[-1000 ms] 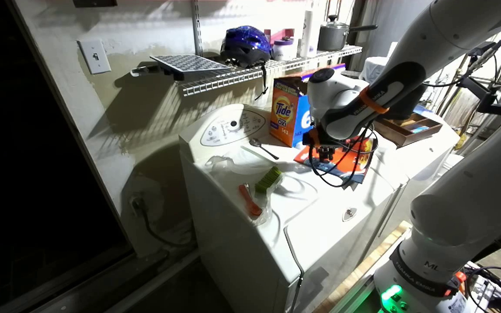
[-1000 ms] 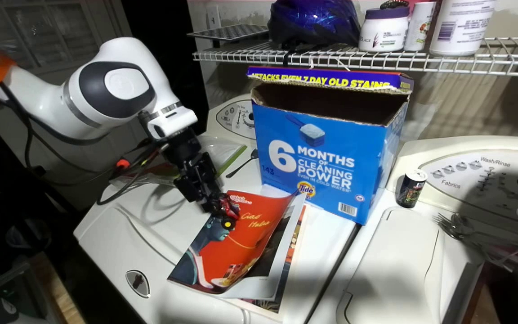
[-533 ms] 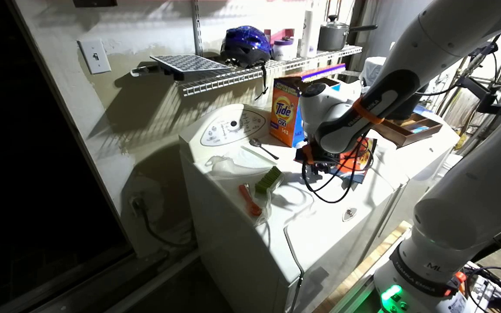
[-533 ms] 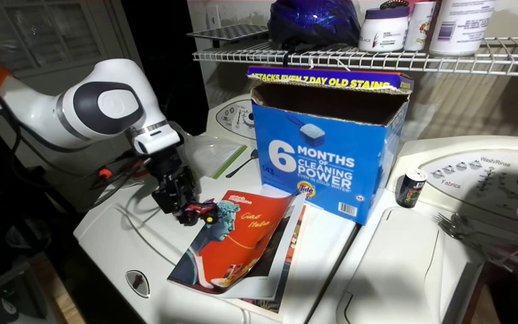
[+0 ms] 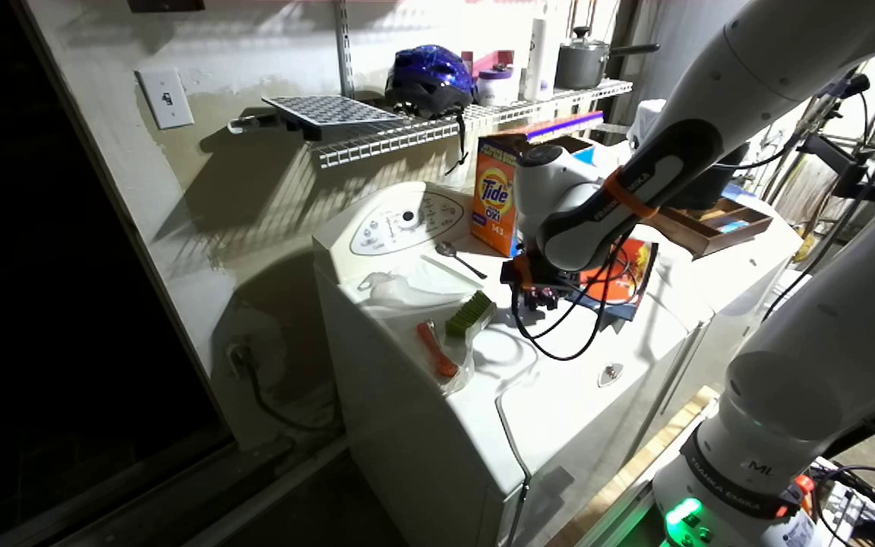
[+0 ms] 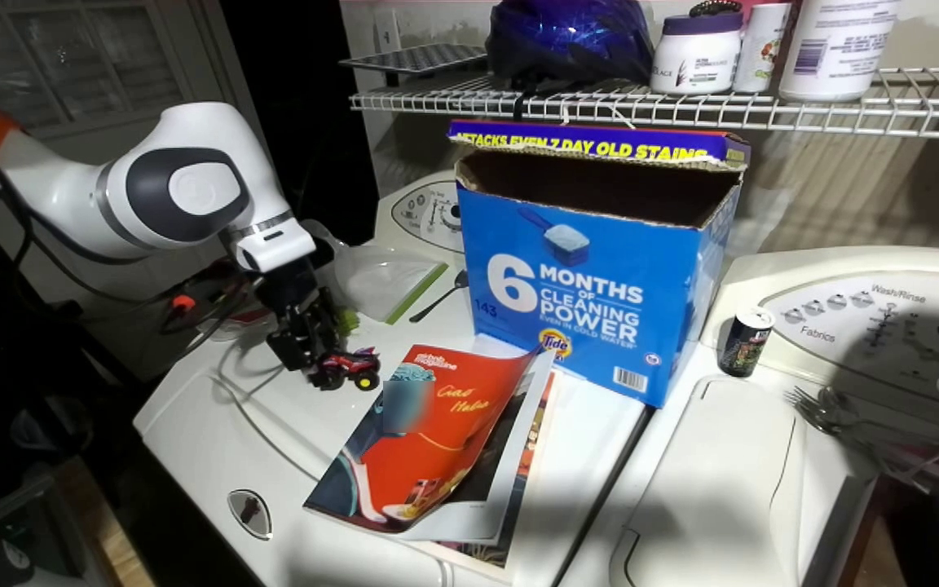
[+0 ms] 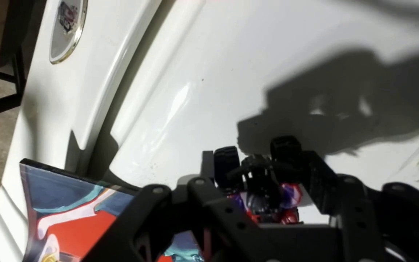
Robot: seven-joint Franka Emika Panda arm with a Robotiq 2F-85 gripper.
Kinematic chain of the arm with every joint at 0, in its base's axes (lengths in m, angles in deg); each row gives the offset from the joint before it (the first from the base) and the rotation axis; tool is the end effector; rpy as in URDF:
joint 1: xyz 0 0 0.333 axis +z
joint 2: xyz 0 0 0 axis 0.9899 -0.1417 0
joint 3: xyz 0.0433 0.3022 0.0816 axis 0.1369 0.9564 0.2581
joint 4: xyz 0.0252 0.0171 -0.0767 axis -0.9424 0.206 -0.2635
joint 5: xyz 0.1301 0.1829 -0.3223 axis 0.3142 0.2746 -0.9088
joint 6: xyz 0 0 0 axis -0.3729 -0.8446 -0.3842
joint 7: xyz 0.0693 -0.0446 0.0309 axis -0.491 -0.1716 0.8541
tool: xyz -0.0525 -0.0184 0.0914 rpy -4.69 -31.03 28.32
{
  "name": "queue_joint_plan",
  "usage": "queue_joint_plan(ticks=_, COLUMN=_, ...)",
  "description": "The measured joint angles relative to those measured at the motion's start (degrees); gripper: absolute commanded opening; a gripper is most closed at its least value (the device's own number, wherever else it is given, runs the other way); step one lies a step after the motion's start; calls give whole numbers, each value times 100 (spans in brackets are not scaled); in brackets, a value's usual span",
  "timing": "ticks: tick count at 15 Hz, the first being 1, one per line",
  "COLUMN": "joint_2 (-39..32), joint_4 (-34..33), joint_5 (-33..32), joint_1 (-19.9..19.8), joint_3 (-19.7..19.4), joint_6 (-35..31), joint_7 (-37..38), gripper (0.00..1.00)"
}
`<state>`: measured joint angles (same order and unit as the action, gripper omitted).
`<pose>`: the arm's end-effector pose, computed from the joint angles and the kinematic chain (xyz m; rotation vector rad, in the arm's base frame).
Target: Place the toy car upright.
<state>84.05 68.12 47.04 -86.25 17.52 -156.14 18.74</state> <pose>0.4047 -0.0159 0.2814 2.5740 -1.3365 0.2111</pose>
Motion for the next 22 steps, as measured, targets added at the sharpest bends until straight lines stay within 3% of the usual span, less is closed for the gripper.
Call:
queue_joint_plan(ticks=3, joint_2=-48, joint_4=0, joint_5=305, joint_1=83, joint_3=18, joint_6=-142, joint_7=-317, gripper=36)
queue_joint_plan(ticks=4, joint_2=-71, joint_4=0, joint_5=391, joint_1=95, joint_3=18, joint_6=-148, joint_7=-421, gripper=86)
queue_joint_plan(ticks=7, joint_2=-124, joint_4=-4, joint_5=712, joint_1=97, joint_3=12, joint_6=-148, joint_7=-778, gripper=98)
queue_joint_plan(ticks=15, joint_2=251, joint_4=-172, joint_5=1484, joint_1=57, joint_3=-127, joint_6=-159, joint_7=-1825, gripper=100)
queue_joint_plan(ticks=22, joint_2=1024, joint_4=-458, joint_5=1576, joint_1=-110, joint_3=-172, joint_6=660, joint_7=-2456, gripper=100)
